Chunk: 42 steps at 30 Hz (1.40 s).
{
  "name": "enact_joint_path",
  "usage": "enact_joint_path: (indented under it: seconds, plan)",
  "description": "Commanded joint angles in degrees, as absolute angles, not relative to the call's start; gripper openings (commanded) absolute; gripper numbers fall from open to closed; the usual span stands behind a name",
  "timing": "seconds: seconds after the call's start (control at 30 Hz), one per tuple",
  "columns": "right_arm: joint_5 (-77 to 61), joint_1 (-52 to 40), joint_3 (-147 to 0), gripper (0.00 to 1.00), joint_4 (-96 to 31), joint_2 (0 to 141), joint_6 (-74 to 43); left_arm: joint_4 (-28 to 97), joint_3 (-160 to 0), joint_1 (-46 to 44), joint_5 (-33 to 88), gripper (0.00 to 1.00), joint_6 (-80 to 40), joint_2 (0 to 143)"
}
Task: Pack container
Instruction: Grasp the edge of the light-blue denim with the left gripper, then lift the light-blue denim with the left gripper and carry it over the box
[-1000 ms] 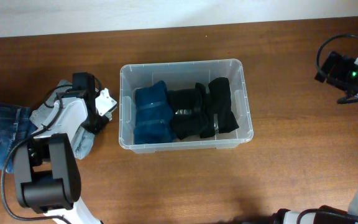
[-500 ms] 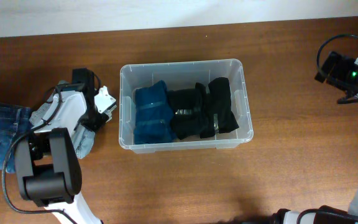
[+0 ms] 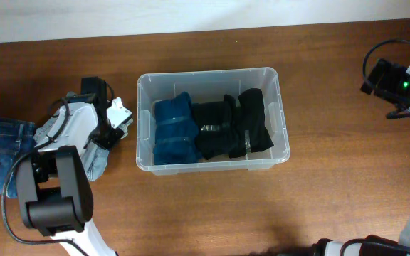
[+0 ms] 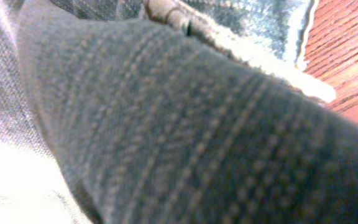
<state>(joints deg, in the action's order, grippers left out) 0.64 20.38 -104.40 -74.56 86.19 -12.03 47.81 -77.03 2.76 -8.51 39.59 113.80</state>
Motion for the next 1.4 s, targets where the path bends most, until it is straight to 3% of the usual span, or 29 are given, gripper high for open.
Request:
enact_joint_path:
  seconds: [0.0,0.67,0.97,1.37]
  plan:
    - [1.1,20.7,-104.4,0.98,-74.4,86.3,-12.3,48.3,-77.8,3.4,-8.0,0.01,38.2,110.9]
    - [1.1,20.7,-104.4,0.99,-74.4,86.2,-12.3,46.8,-79.3,4.3,-7.9,0.01,36.6,102.9]
    - [1.1,20.7,-104.4,0.98,-74.4,86.2,-12.3,42.1,-79.4,5.5,-6.7,0.01,26.2,97.5]
    - [1.1,20.7,-104.4,0.99,-74.4,86.2,-12.3,42.7,-79.4,6.1,-6.9,0.01,26.2,96.2]
